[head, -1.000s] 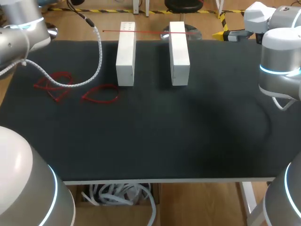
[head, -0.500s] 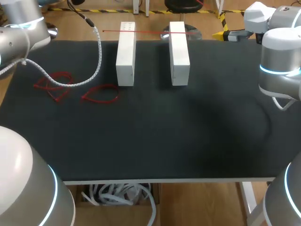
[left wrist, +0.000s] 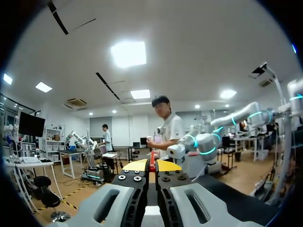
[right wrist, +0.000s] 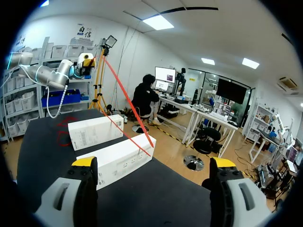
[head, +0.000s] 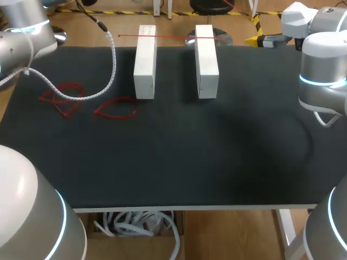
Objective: Grab the tape and strap the tape.
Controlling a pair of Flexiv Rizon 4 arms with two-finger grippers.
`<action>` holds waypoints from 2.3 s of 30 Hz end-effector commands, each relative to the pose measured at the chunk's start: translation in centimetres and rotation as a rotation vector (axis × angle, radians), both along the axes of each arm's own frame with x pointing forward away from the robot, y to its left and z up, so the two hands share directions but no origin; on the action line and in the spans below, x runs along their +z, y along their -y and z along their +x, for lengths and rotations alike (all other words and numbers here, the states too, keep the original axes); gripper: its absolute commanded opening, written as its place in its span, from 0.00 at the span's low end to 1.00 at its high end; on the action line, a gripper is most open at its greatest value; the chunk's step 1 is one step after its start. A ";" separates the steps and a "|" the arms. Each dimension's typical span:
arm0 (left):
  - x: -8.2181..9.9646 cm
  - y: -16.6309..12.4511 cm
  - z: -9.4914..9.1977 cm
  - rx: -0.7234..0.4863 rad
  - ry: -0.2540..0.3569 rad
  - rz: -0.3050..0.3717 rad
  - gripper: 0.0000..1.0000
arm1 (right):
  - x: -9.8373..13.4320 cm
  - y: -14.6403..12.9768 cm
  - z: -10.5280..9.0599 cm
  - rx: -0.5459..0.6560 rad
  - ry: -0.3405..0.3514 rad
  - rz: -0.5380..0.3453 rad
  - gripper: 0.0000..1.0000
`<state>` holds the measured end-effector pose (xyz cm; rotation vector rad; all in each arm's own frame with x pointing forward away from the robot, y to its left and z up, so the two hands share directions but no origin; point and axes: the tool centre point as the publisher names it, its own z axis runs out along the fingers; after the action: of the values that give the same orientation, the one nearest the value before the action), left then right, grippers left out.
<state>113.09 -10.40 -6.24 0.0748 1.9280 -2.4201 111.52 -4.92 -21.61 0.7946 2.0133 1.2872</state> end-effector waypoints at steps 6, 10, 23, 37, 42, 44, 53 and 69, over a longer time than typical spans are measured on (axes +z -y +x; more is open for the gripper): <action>-0.1 0.0 0.1 -0.002 0.001 -0.001 0.00 | 0.0 0.0 -0.1 0.001 0.001 0.001 1.00; -0.1 0.0 0.1 -0.002 0.001 -0.001 0.00 | 0.0 0.0 -0.1 0.001 0.001 0.001 1.00; -0.1 0.0 0.1 -0.002 0.001 -0.001 0.00 | -0.1 -0.2 -0.6 -0.125 0.060 -0.113 1.00; -0.1 0.0 0.1 -0.002 0.001 -0.001 0.00 | 1.3 0.5 -1.6 -0.348 0.297 0.228 1.00; -0.1 0.0 0.1 -0.002 0.001 -0.001 0.00 | 1.2 1.0 -1.5 -0.375 0.155 0.524 1.00; -0.1 0.0 0.1 -0.002 0.001 -0.001 0.00 | 1.1 1.0 -1.4 -0.402 0.078 0.622 1.00; -0.1 0.0 0.1 -0.002 0.001 -0.001 0.00 | 1.0 1.0 -1.4 -0.420 -0.015 0.652 1.00; -0.1 0.0 0.1 -0.002 0.001 -0.001 0.00 | 4.8 -1.9 -1.0 -0.427 -0.030 1.014 1.00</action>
<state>113.09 -10.41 -6.26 0.0750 1.9273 -2.4208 110.30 -3.83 -16.92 1.5051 1.2067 1.8405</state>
